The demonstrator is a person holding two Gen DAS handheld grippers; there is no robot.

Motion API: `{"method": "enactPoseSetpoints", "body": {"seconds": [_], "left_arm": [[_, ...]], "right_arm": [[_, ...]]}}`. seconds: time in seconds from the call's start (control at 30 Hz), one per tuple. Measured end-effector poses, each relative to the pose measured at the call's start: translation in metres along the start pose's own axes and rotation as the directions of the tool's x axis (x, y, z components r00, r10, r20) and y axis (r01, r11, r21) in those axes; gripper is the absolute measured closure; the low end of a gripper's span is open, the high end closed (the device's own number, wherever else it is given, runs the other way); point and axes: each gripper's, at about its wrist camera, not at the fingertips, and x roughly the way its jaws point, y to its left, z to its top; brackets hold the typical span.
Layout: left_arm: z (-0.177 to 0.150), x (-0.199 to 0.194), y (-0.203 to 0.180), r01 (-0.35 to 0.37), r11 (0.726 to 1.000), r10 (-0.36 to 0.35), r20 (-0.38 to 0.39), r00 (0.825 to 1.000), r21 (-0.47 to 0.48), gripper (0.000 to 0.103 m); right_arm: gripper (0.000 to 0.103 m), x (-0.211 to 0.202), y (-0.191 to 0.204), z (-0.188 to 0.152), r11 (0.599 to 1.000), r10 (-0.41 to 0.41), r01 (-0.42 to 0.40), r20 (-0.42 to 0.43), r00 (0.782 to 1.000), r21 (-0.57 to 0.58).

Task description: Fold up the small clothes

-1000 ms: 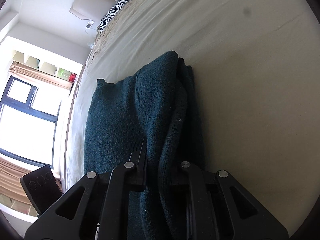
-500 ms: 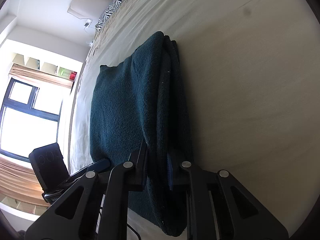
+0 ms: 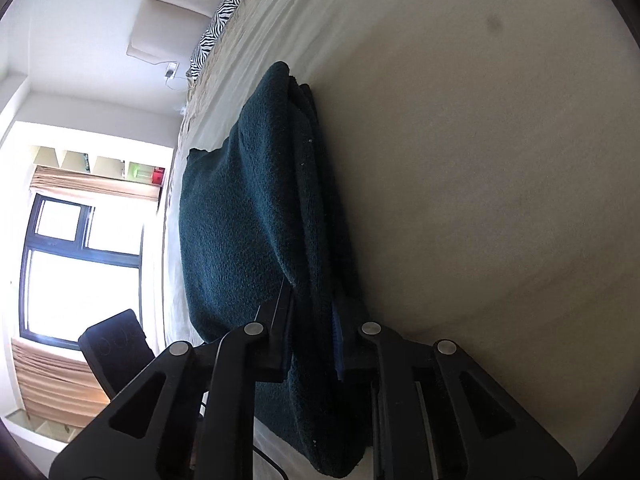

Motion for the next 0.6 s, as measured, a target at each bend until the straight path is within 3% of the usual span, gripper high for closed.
{"method": "enactPoseSetpoints", "body": {"seconds": [0.1,0.2,0.27,0.3,0.43,0.6], "left_arm": [[-0.002,-0.001,0.000,-0.005,1.000,0.005,-0.007,1.000,0.018,0.049],[-0.004,-0.006,0.000,0.002,1.000,-0.002,-0.002,1.000,0.014,0.049],[-0.002,-0.015,-0.003,0.002,1.000,-0.003,0.016,1.000,0.021,0.049],[-0.001,-0.023,-0.003,-0.007,0.999,0.005,0.038,0.999,0.035,0.049],[0.031,-0.046,0.010,-0.002,1.000,0.002,0.119,0.993,0.003,0.048],[0.084,-0.037,0.036,-0.001,0.999,0.007,0.126,0.992,-0.043,0.048]], "right_arm": [[0.087,-0.008,0.005,-0.007,1.000,-0.012,0.012,0.019,1.000,-0.010],[0.087,-0.029,0.015,-0.010,0.997,-0.079,0.080,0.075,0.994,-0.012],[0.087,-0.051,0.030,-0.008,0.980,-0.185,0.194,0.171,0.968,-0.037],[0.086,-0.060,0.038,-0.008,0.977,-0.192,0.207,0.210,0.959,-0.052],[0.086,-0.069,0.062,0.000,0.992,0.028,-0.005,0.177,0.984,-0.130],[0.086,-0.030,0.079,0.030,0.983,0.122,-0.108,0.086,0.989,-0.151]]}}
